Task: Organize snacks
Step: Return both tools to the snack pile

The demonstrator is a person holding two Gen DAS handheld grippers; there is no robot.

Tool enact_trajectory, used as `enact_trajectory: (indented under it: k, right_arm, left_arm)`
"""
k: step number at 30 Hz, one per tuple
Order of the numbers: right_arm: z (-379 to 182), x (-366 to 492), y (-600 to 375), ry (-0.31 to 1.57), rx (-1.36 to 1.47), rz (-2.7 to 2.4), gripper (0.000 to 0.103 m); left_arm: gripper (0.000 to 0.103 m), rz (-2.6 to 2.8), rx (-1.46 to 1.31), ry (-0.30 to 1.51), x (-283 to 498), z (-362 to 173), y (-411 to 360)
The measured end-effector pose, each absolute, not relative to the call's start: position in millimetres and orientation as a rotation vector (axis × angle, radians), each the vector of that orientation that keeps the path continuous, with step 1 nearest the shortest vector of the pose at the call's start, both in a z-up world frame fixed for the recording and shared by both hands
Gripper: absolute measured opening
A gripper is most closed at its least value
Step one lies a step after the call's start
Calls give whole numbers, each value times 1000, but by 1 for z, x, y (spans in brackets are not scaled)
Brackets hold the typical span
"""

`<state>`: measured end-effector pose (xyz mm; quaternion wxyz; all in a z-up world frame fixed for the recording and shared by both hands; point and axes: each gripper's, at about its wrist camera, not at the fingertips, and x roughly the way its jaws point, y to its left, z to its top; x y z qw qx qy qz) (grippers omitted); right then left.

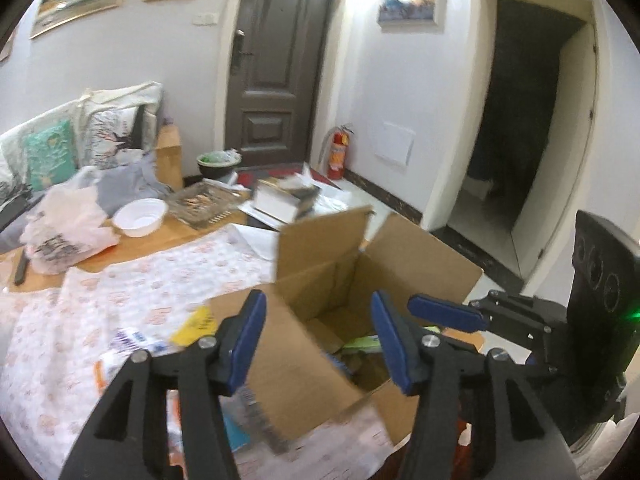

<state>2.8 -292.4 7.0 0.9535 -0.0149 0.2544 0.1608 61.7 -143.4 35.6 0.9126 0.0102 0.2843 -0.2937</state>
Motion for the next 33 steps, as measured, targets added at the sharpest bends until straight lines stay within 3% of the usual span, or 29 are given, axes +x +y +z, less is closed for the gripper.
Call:
enact_trajectory:
  k: [14,28,30,33]
  right_arm:
    - [-12,20,-135,630,-174,532,24]
    - [-78,72,-90,823,-238,508,33]
    - [-84,77,-90,831,-255,484,43]
    - [-90,88,-91,850,-258,462,45]
  left_arm:
    - [62,-437,-177,597,47,-3,29]
    - [62,-435,-283,739,94,-85,67]
    - [62,-440,-295,760,101,-94,68]
    - [62,-448,-315,779,110,-103,67]
